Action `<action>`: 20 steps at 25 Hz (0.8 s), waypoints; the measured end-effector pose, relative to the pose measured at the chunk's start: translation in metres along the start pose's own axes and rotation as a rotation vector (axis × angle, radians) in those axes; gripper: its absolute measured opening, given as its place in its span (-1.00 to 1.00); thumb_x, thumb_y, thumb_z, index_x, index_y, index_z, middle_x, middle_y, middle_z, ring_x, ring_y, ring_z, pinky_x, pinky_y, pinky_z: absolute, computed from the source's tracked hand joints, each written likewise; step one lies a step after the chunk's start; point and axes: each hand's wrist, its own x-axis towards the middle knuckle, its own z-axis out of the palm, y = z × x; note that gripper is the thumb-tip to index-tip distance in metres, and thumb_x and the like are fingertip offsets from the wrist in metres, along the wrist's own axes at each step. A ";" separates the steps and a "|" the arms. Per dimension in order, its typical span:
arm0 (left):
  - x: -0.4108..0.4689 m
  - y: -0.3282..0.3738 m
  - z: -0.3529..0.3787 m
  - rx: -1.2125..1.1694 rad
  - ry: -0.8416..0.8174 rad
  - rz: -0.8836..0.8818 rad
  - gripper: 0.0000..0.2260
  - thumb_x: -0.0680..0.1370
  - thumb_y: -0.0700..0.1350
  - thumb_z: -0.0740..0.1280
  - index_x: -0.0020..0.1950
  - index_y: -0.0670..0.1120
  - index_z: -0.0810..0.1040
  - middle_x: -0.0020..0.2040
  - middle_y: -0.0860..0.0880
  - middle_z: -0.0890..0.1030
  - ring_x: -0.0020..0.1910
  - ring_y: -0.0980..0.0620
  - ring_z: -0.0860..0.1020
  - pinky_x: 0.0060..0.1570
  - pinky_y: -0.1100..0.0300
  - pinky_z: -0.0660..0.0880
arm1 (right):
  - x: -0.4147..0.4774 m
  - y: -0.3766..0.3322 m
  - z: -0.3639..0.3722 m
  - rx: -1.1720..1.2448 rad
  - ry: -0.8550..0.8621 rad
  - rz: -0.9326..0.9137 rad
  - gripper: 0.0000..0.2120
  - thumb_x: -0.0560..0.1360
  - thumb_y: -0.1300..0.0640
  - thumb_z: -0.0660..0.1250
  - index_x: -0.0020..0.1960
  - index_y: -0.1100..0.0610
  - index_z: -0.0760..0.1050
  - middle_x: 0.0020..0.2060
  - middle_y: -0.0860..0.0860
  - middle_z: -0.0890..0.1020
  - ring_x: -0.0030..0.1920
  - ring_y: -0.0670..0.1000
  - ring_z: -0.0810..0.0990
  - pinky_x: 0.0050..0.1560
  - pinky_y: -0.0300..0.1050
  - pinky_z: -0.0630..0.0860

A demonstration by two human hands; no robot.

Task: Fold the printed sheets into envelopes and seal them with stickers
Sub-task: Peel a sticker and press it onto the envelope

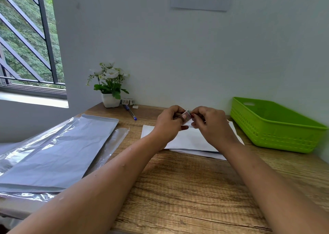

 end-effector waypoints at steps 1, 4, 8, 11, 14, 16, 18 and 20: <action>0.001 -0.001 0.000 0.009 0.000 -0.002 -0.92 0.59 -0.26 0.25 -0.07 -0.14 0.52 -0.16 -0.06 0.52 -0.12 0.07 0.54 -0.13 0.27 0.60 | 0.000 0.001 0.000 -0.003 0.001 0.004 -0.85 0.56 0.25 0.24 -0.03 0.20 0.60 -0.24 0.09 0.67 -0.22 0.02 0.67 -0.14 0.02 0.59; 0.001 -0.002 0.000 0.031 0.006 -0.008 -0.91 0.59 -0.26 0.25 -0.05 -0.13 0.53 -0.11 -0.09 0.52 -0.07 0.04 0.54 -0.15 0.28 0.59 | 0.000 0.003 -0.003 0.049 -0.006 0.040 -0.84 0.56 0.25 0.25 0.01 0.20 0.61 -0.22 0.07 0.67 -0.22 -0.05 0.68 -0.11 -0.05 0.62; 0.000 -0.001 -0.001 0.030 0.020 -0.018 -0.94 0.59 -0.25 0.25 -0.01 -0.16 0.52 -0.15 -0.04 0.51 -0.13 0.10 0.52 -0.20 0.33 0.58 | -0.001 0.002 -0.002 0.064 -0.038 0.059 -0.83 0.55 0.26 0.28 0.05 0.18 0.63 -0.19 0.08 0.69 -0.24 -0.09 0.67 -0.10 -0.15 0.62; 0.000 -0.001 0.000 0.011 0.010 -0.019 -0.94 0.59 -0.26 0.26 -0.04 -0.15 0.51 -0.15 -0.05 0.52 -0.12 0.08 0.54 -0.15 0.29 0.59 | 0.000 0.002 -0.002 0.054 -0.025 0.053 -0.84 0.55 0.26 0.27 0.02 0.19 0.62 -0.20 0.09 0.68 -0.25 -0.09 0.67 -0.12 -0.14 0.62; 0.000 -0.001 0.002 -0.008 0.012 -0.027 -0.94 0.58 -0.27 0.26 -0.03 -0.17 0.51 -0.12 -0.08 0.53 -0.08 0.04 0.55 -0.10 0.23 0.61 | 0.000 0.001 -0.003 0.054 -0.006 0.044 -0.84 0.55 0.28 0.26 -0.01 0.20 0.62 -0.23 0.05 0.67 -0.25 -0.08 0.68 -0.13 -0.11 0.63; 0.001 0.000 0.001 -0.015 0.018 -0.029 -0.94 0.58 -0.28 0.25 -0.01 -0.19 0.51 -0.11 -0.10 0.53 -0.08 0.03 0.55 -0.10 0.24 0.61 | -0.001 0.000 -0.002 0.028 0.000 0.011 -0.84 0.55 0.28 0.25 -0.02 0.20 0.61 -0.24 0.06 0.67 -0.25 -0.07 0.68 -0.14 -0.07 0.62; 0.001 0.000 0.000 -0.017 0.021 -0.035 -0.94 0.58 -0.28 0.25 -0.01 -0.20 0.51 -0.11 -0.10 0.53 -0.08 0.02 0.55 -0.12 0.26 0.61 | -0.001 -0.001 -0.001 -0.002 -0.002 -0.019 -0.84 0.56 0.27 0.24 -0.01 0.21 0.61 -0.23 0.09 0.68 -0.22 -0.01 0.67 -0.14 -0.01 0.61; 0.001 -0.001 -0.001 -0.008 0.025 -0.046 -0.94 0.58 -0.27 0.25 -0.02 -0.17 0.52 -0.09 -0.10 0.54 -0.06 0.02 0.56 -0.12 0.26 0.61 | -0.001 0.000 0.001 -0.047 -0.011 -0.046 -0.84 0.56 0.26 0.23 0.00 0.22 0.60 -0.20 0.12 0.67 -0.20 0.05 0.66 -0.13 0.04 0.59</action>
